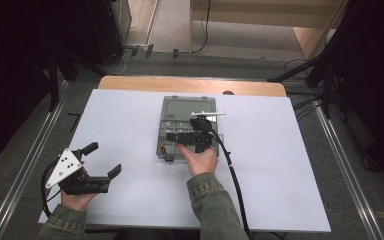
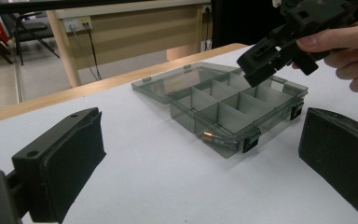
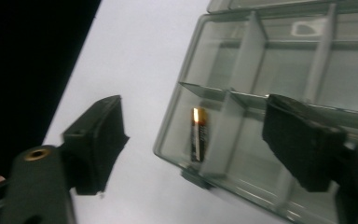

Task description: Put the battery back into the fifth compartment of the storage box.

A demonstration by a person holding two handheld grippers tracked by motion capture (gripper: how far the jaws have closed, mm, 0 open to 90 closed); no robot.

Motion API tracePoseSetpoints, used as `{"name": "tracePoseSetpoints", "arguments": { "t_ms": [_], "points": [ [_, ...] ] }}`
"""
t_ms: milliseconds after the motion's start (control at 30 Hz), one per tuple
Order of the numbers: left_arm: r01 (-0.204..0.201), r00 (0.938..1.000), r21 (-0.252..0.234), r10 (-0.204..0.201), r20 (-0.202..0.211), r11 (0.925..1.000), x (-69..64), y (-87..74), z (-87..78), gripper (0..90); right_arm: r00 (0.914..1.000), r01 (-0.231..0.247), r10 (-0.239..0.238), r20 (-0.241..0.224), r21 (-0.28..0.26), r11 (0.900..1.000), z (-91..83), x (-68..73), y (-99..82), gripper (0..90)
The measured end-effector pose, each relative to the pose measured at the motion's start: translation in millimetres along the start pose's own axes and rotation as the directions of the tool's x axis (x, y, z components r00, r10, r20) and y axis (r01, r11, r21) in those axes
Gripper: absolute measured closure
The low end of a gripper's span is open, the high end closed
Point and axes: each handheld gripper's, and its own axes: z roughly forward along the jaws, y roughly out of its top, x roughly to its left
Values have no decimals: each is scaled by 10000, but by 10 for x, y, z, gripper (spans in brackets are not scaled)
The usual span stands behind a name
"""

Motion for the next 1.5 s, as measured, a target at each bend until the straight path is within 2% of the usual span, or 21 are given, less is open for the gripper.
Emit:
{"name": "tracePoseSetpoints", "arguments": {
  "t_ms": [133, 167, 200, 267, 333, 500, 567, 767, 867, 1033, 1167, 1267, 1367, 1400, 1500],
  "points": [
    [-5, 10000, -1, 5, -7, 10000, 1, 2, -5, 2, 9981, 454, -461, 411, 173, 9988, -96, -46, -15, 144],
    [-8, 10000, -4, 8, -13, 10000, 1, 3, -6, 2, 9960, 710, -721, 520, 237, 9972, -120, -62, -23, 143],
    [-4, 10000, -5, 4, -23, 10000, 2, 3, -6, 2, 9916, 969, -998, 825, 377, 9946, -166, -77, -44, 141],
    [-3, 10000, 29, 3, -41, 10000, 0, 2, -3, 2, 9900, 1026, -1067, 924, 471, 9936, -188, -81, -53, 132],
    [-21, 10000, 51, 21, -37, 10000, -5, 2, 2, 2, 9849, 1282, -1342, 1090, 604, 9899, -235, -88, -74, 78],
    [-55, 10000, 65, 56, -52, 10000, -8, -2, 8, 2, 9668, 1872, -2015, 1569, 1008, 9771, -344, -116, -130, 21],
    [-48, 10000, 61, 49, -69, 10000, -5, -1, 5, 2, 9617, 2052, -2223, 1605, 1166, 9718, -378, -150, -161, 0],
    [38, 10000, 11, -38, -49, 10000, -4, 5, -3, 2, 9496, 2239, -2493, 1902, 1454, 9637, -492, -252, -289, 0],
    [106, 9999, -76, -106, -5, 9999, -8, 8, -2, 2, 9432, 2487, -2751, 1861, 1529, 9564, -556, -284, -361, 0],
    [92, 10000, -25, -92, -24, 10000, -14, 6, 1, 2, 9290, 2877, -3227, 1812, 1951, 9377, -633, -279, -482, 0],
    [100, 10000, -44, -100, -7, 9999, -20, 6, 6, 2, 9009, 3372, -3829, 2044, 2260, 9139, -653, -275, -605, 0],
    [103, 9999, -27, -103, -8, 9999, -26, 8, 9, 2, 8984, 3386, -3903, 2015, 2482, 9076, -639, -302, -689, 0],
    [113, 9999, -29, -113, -7, 9999, -28, 8, 8, 2, 8904, 3475, -4056, 2067, 2669, 8989, -624, -314, -748, 0],
    [110, 9999, -27, -110, -10, 9999, -26, 9, 7, 2, 8852, 3550, -4155, 2092, 2731, 8941, -620, -322, -771, 1],
    [110, 9999, -36, -110, -34, 9999, -21, 9, 6, 2, 8806, 3603, -4249, 2097, 2862, 8879, -605, -340, -822, 11]
  ]
}}
